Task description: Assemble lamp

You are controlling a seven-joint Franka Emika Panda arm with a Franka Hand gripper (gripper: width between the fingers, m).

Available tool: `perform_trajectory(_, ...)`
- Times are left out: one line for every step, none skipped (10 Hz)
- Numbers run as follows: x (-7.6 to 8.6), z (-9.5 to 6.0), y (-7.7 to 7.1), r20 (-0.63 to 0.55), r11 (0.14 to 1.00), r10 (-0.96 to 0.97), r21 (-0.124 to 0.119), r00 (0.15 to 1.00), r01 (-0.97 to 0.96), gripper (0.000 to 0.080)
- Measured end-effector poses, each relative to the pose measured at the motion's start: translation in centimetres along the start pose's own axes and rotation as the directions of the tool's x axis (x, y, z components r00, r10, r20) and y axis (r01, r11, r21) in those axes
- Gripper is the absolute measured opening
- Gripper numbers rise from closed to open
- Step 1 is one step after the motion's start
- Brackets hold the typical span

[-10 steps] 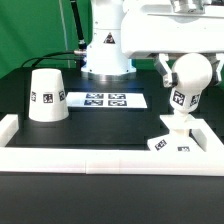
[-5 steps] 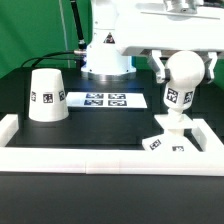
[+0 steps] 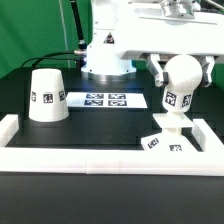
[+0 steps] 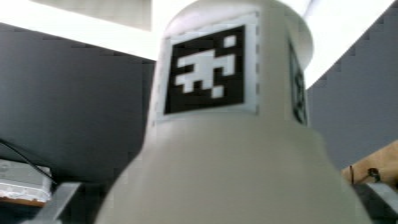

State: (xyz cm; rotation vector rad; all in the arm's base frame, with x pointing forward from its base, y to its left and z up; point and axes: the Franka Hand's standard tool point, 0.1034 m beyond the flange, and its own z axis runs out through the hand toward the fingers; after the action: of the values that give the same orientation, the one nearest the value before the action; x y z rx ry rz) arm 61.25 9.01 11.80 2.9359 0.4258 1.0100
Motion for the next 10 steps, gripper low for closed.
perform_trajectory(-0.11, 0.01, 0.42, -0.017, 1.000, 0.002, -0.010, 1.000, -0.003, 0.0576)
perform_trajectory(-0.15, 0.03, 0.57, -0.020, 1.000, 0.005, -0.011, 1.000, -0.005, 0.0576)
perform_trajectory(-0.12, 0.03, 0.56, -0.017, 1.000, 0.006, -0.010, 1.000, -0.006, 0.0576)
perform_trajectory(-0.05, 0.10, 0.52, 0.006, 1.000, 0.008, -0.002, 1.000, -0.008, 0.0634)
perform_trajectory(-0.04, 0.12, 0.51, 0.009, 1.000, 0.008, -0.001, 1.000, -0.008, 0.0634)
perform_trajectory(-0.04, 0.12, 0.51, 0.010, 1.000, 0.008, -0.001, 1.000, -0.008, 0.0684)
perform_trajectory(-0.04, 0.12, 0.50, 0.012, 1.000, 0.008, 0.000, 1.000, -0.008, 0.0684)
perform_trajectory(-0.04, 0.13, 0.50, 0.012, 1.000, 0.008, 0.000, 1.000, -0.008, 0.0697)
perform_trajectory(-0.03, 0.13, 0.50, 0.013, 1.000, 0.008, 0.000, 1.000, -0.008, 0.0698)
perform_trajectory(-0.13, -0.01, 0.57, 0.022, 1.000, 0.009, 0.002, 1.000, -0.009, 0.0698)
